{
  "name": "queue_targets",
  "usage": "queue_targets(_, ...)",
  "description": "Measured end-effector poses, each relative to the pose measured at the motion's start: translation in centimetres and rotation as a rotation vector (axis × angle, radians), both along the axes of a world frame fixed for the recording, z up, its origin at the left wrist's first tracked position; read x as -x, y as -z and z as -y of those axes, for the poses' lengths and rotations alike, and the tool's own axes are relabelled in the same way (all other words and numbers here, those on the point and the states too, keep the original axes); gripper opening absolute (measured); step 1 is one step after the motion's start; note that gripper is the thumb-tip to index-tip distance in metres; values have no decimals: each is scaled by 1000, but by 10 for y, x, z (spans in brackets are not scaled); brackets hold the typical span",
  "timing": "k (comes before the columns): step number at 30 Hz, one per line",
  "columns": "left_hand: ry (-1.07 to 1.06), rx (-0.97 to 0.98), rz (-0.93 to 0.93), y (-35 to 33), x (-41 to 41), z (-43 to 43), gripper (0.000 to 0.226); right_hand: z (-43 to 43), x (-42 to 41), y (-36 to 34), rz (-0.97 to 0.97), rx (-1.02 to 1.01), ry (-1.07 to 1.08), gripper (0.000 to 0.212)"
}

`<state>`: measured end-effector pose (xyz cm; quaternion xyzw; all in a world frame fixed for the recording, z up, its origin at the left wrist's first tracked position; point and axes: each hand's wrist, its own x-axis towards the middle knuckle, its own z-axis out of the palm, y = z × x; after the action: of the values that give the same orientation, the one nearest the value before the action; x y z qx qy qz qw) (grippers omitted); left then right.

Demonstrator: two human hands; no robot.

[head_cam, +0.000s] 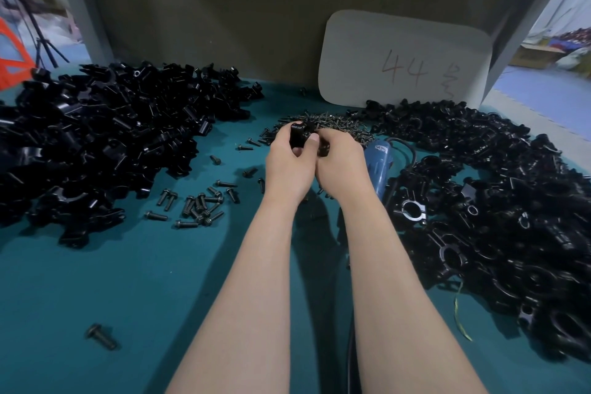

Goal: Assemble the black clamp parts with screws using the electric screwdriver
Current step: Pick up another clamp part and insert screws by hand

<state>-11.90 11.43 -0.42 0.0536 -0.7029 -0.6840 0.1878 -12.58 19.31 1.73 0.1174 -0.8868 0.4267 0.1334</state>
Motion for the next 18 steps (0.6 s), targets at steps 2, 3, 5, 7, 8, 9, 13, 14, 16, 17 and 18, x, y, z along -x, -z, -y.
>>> queue_targets(2, -7, -6, 4, 0, -1, 1, 21, 0, 1, 0, 17, -18, -3, 15)
queue_targets(3, -15, -20, 12, 0, -1, 1, 17, 0, 1, -2, 34, -36, -16, 16)
queue_targets(5, -42, -98, 40, -1, -2, 3, 10, -3, 1, -5, 89, -69, -47, 19)
queue_targets(7, -64, -278, 71, -2, -3, 7, 8, -10, 3, -7, 145, -79, -7, 34)
queue_targets(8, -65, -392, 85, -3, -3, 9, 9, -14, 5, -8, 160, -96, 39, 36)
queue_targets(9, -61, -501, 95, -5, -4, 12, 10, -17, 5, -8, 169, -127, 81, 34)
queue_targets(13, -46, -753, 133, -9, -6, 15, 15, -7, 3, -2, 326, -451, 80, 35)
queue_targets(14, -45, -787, 149, -9, -6, 16, 16, -3, 2, -1, 370, -521, 75, 37)
queue_targets(16, -45, -834, 179, -8, -5, 17, 15, 0, 3, 1, 417, -601, 86, 42)
queue_targets(17, -47, -844, 190, -7, -5, 18, 15, 1, 3, 2, 421, -621, 105, 43)
queue_targets(18, -51, -846, 198, -7, -5, 18, 15, 2, 3, 2, 422, -628, 131, 42)
